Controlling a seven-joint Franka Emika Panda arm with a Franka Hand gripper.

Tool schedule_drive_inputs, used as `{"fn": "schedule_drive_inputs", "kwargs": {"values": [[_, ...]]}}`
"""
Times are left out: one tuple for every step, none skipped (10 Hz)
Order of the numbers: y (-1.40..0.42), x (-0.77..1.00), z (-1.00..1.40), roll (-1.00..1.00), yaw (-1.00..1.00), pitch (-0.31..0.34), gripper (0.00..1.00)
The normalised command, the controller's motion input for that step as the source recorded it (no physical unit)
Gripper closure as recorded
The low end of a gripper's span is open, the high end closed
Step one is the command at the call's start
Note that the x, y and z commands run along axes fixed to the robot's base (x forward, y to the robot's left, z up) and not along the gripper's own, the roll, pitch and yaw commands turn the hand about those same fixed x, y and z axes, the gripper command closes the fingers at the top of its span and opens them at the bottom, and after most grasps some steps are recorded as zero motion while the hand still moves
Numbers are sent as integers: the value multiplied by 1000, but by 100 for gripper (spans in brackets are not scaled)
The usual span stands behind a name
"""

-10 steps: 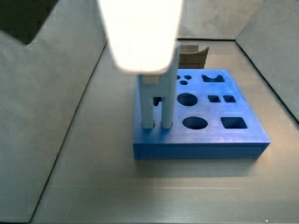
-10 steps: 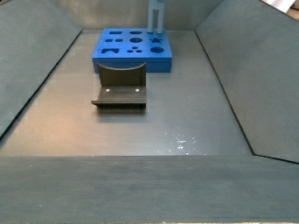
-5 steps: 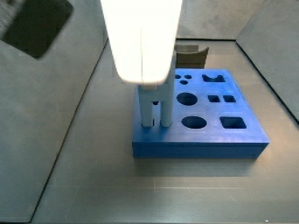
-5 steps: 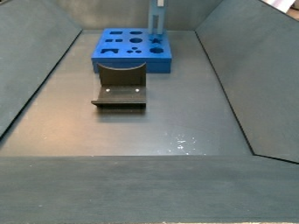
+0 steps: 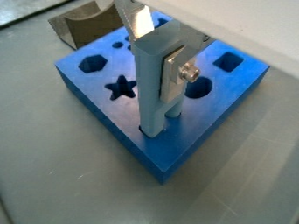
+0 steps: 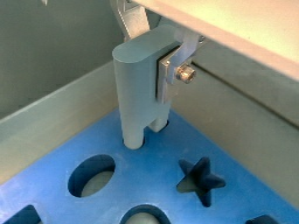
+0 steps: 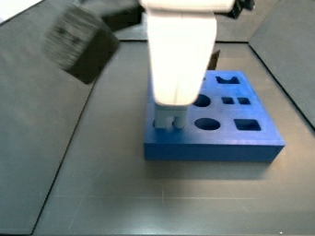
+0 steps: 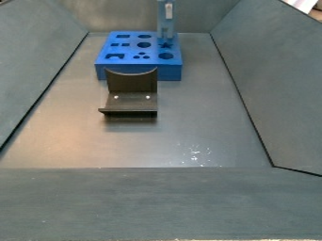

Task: Pick up the square-circle object. Move up. Place the square-circle object on the fixture. Regrasp the square-circle object. Rotate the square-circle object. Move to above the board. Insert the square-circle object.
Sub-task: Insert the square-circle object.

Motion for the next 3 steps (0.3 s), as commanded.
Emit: {"fn": "schedule_drive_inputs", "kwargs": {"values": [[366, 69, -143, -81, -149, -40, 100], [91, 80, -34, 0, 0, 0, 100], [0, 0, 0, 0, 0, 7, 100]]}}
